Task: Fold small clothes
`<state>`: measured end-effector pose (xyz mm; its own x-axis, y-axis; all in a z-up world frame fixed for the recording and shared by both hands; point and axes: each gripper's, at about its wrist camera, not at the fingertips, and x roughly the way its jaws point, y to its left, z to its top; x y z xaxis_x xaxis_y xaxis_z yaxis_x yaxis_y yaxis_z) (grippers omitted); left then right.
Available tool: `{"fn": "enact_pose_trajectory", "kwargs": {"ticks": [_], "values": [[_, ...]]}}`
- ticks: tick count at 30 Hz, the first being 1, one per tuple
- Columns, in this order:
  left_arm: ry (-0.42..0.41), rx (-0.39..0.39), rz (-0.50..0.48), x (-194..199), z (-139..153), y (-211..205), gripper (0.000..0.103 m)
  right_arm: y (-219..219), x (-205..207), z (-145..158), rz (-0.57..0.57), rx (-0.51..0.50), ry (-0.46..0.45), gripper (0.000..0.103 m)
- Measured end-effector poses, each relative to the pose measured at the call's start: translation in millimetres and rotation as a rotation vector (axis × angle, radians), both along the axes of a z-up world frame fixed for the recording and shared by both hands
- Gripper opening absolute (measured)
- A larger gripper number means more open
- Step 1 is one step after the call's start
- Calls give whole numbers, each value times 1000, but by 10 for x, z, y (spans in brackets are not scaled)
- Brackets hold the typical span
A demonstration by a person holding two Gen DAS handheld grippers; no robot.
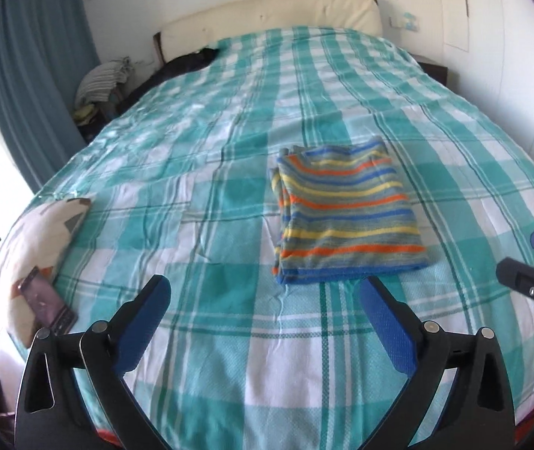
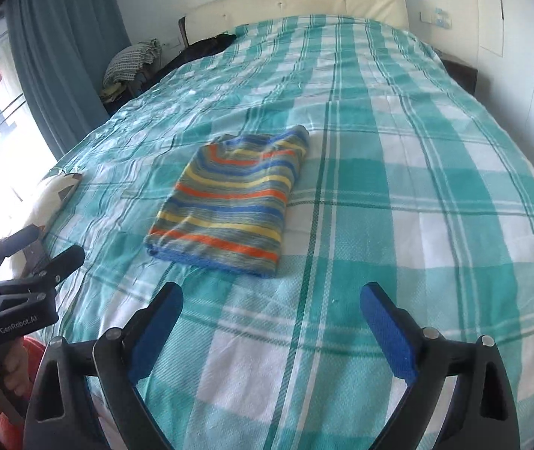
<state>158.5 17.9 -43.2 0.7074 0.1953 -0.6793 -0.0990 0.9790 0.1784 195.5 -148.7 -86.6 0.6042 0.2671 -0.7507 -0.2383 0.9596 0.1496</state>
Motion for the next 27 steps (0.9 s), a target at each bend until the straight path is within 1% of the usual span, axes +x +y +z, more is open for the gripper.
{"fn": "enact_pose_trajectory", "kwargs": {"ticks": [3,8,10,12,15,18,21,25,27], "values": [[-29,36,20,-120,112,-61,102,12,-185,93,8,-38,-20,95],[-33,-3,32,-230,197,-78,102,41,-374,189,9,-67,-30,95],[-34,-17,43,-280,215,-78,102,45,-444,230,12,-73,-38,97],[-28,-25,48,-312,220,-80,102,47,-498,267,17,-76,-42,100],[-17,-20,62,-357,215,-102,102,57,-556,306,16,-83,-41,100],[17,-31,66,-389,208,-108,102,71,-604,344,15,-95,-34,103],[60,-46,51,-422,192,-115,102,115,-660,401,16,-106,-24,103],[85,-19,45,-503,214,-129,103,171,-760,524,16,-98,-20,103],[69,-8,44,-601,270,-131,103,202,-813,576,23,-109,-9,103]]}}
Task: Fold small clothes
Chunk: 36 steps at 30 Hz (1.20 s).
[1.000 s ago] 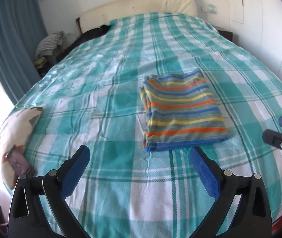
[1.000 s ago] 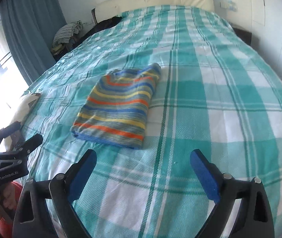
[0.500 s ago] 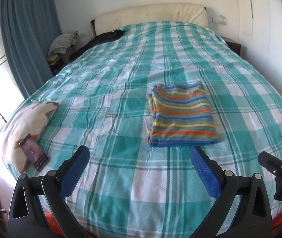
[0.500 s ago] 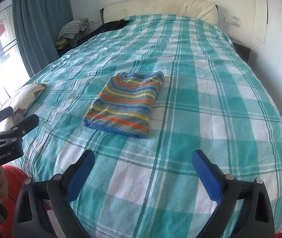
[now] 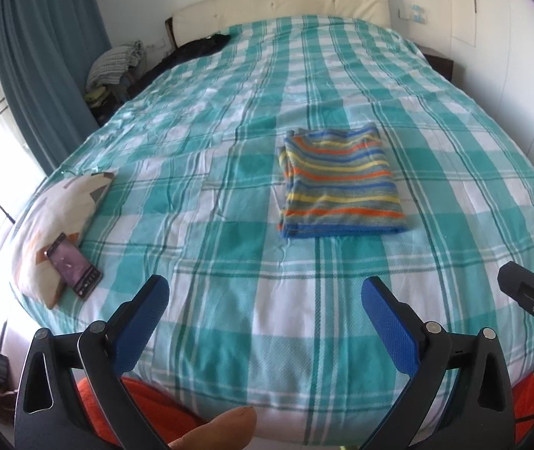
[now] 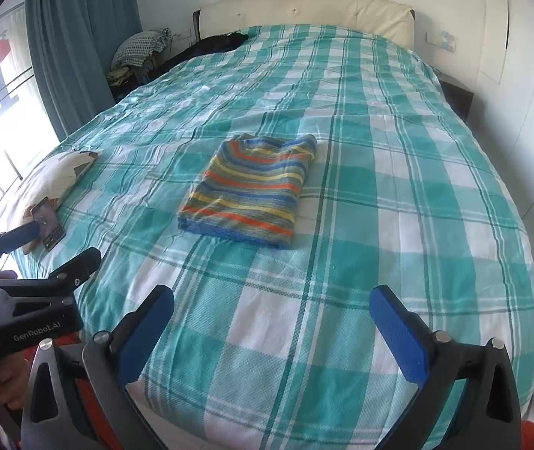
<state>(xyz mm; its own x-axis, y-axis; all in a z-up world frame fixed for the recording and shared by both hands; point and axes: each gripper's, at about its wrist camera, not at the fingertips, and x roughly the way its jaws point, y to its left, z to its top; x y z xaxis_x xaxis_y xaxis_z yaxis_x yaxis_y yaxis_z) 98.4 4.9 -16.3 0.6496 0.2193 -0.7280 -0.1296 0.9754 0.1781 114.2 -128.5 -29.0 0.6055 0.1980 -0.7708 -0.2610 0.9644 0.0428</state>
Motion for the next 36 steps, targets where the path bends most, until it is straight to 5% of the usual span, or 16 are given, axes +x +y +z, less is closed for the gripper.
{"fn": "enact_pose_trajectory", "kwargs": {"ticks": [6,13,36], "values": [[14,-80,-5,-110,61,40,103,47,-166,150,-24,-78,-14,103],[36,-72,3,-54,-3,0,103,50,-202,197,-48,-143,-44,103],[36,-71,-23,-155,124,-76,103,129,-276,172,-4,-124,-14,103]]}}
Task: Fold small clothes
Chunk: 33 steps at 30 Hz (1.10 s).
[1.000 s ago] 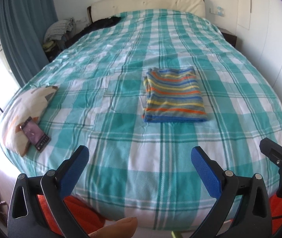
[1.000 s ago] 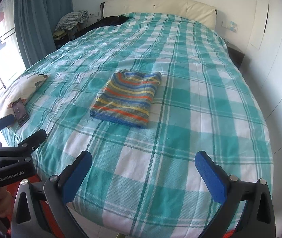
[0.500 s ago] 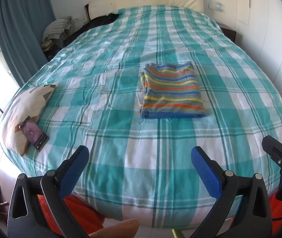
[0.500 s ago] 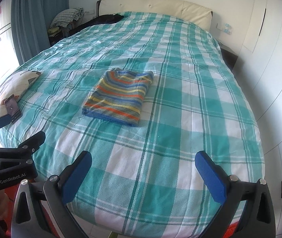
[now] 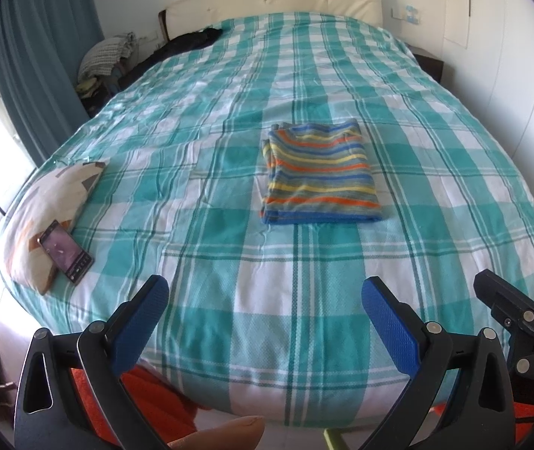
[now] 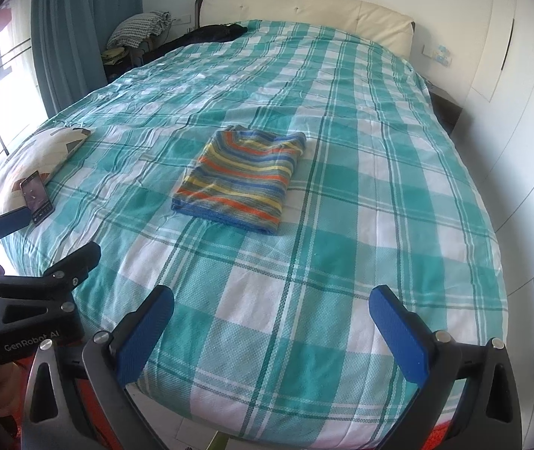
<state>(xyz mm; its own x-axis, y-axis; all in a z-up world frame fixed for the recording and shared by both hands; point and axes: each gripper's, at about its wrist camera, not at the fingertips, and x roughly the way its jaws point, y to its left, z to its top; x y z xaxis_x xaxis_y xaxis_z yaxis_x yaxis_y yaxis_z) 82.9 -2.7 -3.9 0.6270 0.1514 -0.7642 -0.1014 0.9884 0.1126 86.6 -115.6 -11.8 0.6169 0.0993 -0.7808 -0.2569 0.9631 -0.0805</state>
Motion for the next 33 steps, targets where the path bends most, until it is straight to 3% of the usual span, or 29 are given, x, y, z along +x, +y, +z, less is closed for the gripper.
{"fn": "enact_pose_trajectory", "kwargs": {"ticks": [33], "values": [[41,-41,17,18,105,10,103,-40,10,137,-41,-44,4,103]]}}
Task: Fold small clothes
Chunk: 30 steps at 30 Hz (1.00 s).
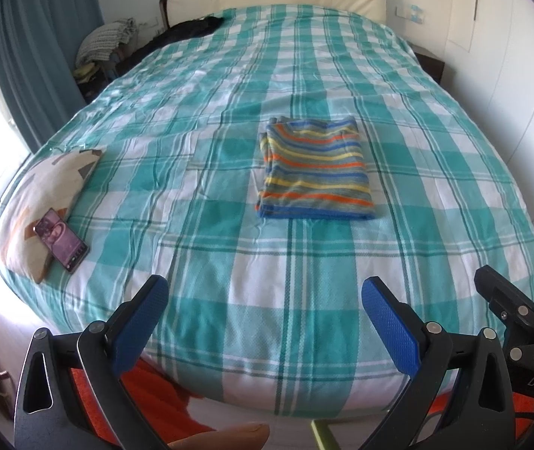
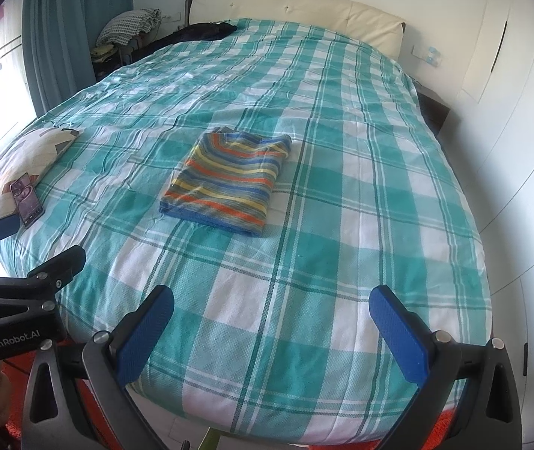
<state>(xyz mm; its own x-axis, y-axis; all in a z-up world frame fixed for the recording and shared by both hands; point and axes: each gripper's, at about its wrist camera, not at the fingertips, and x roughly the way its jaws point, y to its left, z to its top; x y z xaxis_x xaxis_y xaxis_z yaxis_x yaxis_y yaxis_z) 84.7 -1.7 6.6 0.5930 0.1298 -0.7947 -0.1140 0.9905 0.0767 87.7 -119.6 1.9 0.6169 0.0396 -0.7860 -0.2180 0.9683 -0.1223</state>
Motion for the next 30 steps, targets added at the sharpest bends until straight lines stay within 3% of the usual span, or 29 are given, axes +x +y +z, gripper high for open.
{"fn": "enact_pose_trajectory", "kwargs": {"ticks": [30], "values": [[-25,27,-16,-6,26,-17,103,-2,-16,20,0,0,0,103]]}}
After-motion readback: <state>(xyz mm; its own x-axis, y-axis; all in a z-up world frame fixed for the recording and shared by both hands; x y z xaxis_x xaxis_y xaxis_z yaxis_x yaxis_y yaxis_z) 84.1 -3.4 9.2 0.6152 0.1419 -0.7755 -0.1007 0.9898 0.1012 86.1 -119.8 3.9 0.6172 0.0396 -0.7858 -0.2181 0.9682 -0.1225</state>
